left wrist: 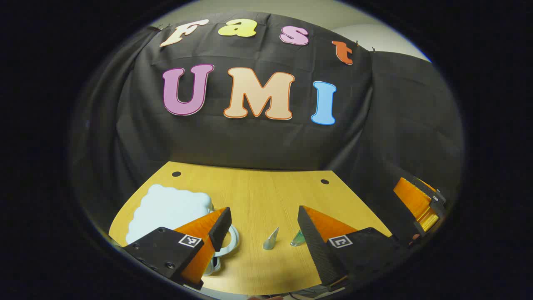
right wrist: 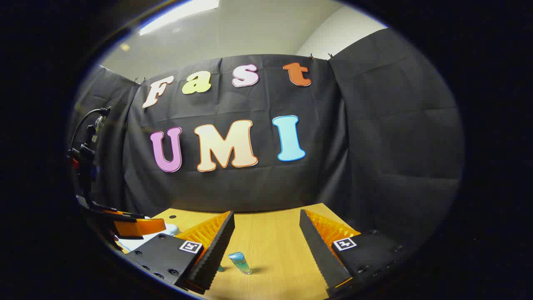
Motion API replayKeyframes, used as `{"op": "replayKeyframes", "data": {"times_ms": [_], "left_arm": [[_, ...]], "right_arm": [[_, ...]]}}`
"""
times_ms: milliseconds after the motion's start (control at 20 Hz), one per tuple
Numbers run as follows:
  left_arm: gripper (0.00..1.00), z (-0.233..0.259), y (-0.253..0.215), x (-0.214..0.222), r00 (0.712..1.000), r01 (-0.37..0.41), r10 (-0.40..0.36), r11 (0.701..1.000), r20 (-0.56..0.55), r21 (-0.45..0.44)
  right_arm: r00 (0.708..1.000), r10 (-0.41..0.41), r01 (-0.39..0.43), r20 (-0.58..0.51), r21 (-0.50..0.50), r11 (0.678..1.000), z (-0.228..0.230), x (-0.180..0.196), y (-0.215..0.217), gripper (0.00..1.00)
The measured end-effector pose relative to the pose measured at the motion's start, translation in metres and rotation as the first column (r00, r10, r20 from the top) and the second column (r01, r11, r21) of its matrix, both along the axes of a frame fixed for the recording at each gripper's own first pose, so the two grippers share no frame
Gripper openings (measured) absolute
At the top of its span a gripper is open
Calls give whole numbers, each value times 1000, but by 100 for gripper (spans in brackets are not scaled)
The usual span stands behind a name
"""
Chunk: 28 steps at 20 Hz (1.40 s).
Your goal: First open the suitcase, pack the skin care products into it, and then close the suitcase.
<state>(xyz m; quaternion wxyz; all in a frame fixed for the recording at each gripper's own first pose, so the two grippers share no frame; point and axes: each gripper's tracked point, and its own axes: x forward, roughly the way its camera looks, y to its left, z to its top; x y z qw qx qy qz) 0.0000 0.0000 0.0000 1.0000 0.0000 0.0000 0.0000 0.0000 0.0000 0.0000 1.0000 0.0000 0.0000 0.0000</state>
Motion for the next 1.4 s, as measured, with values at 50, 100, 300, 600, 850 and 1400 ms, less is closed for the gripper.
{"op": "replayKeyframes", "data": {"times_ms": [50,100,300,600,850,1400], "left_arm": [[94,1,1,0,1000,0,0,1000,0,2],[95,0,2,1,1000,-2,2,1000,-1,3],[95,-4,8,1,1000,-13,13,1000,-12,-3],[95,-14,19,2,999,-27,26,1000,-44,-15],[95,-31,44,11,991,-58,57,998,-121,-5],[95,-103,76,40,878,-83,41,994,-476,-67]], "right_arm": [[1000,2,-2,-1,-1,1000,-1,-1,1,96],[1000,3,-3,-2,-3,1000,-1,0,2,96],[1000,6,-6,-16,-13,1000,-7,0,4,96],[999,-4,3,-49,-14,1000,-21,2,-1,98],[996,17,-17,-83,2,1000,-34,4,1,98],[981,42,-38,-191,25,999,-75,12,-3,98]]}}
